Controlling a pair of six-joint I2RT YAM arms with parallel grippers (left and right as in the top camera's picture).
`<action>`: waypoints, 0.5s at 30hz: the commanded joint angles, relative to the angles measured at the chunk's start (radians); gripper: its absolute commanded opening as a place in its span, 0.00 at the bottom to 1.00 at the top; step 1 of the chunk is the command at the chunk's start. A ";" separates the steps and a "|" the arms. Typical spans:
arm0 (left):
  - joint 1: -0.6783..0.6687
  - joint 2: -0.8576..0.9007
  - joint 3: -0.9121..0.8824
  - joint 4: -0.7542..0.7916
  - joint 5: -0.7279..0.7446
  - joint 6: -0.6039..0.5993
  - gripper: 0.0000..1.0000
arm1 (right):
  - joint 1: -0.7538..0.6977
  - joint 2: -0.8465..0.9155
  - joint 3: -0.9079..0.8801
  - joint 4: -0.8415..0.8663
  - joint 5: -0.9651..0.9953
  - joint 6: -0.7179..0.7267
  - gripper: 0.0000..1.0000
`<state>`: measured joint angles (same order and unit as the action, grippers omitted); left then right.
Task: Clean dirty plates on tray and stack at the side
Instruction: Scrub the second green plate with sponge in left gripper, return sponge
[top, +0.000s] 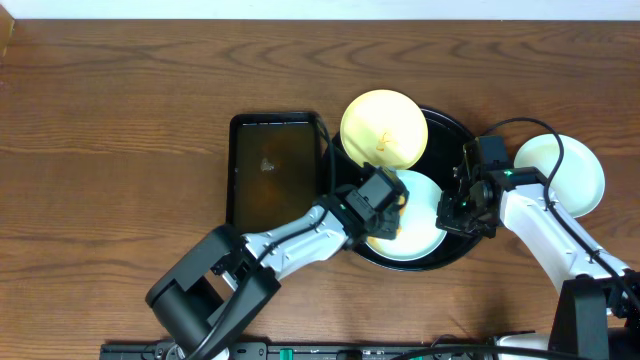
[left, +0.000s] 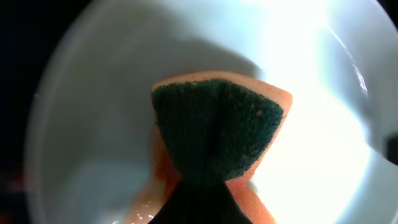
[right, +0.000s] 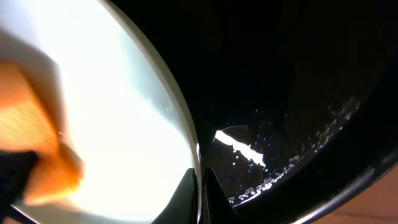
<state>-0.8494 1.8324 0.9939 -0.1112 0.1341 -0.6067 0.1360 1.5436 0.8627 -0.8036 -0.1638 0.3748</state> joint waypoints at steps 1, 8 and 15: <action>0.047 0.010 -0.008 -0.027 -0.074 0.014 0.08 | 0.013 0.001 -0.002 -0.005 0.003 0.006 0.01; 0.060 -0.142 -0.008 -0.026 -0.045 0.163 0.07 | 0.013 0.001 -0.002 0.008 0.067 0.006 0.01; 0.095 -0.300 -0.008 -0.077 -0.156 0.191 0.07 | 0.012 0.001 -0.001 0.080 0.101 0.007 0.01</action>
<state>-0.7799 1.5684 0.9878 -0.1623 0.0658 -0.4526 0.1360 1.5436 0.8623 -0.7399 -0.0948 0.3748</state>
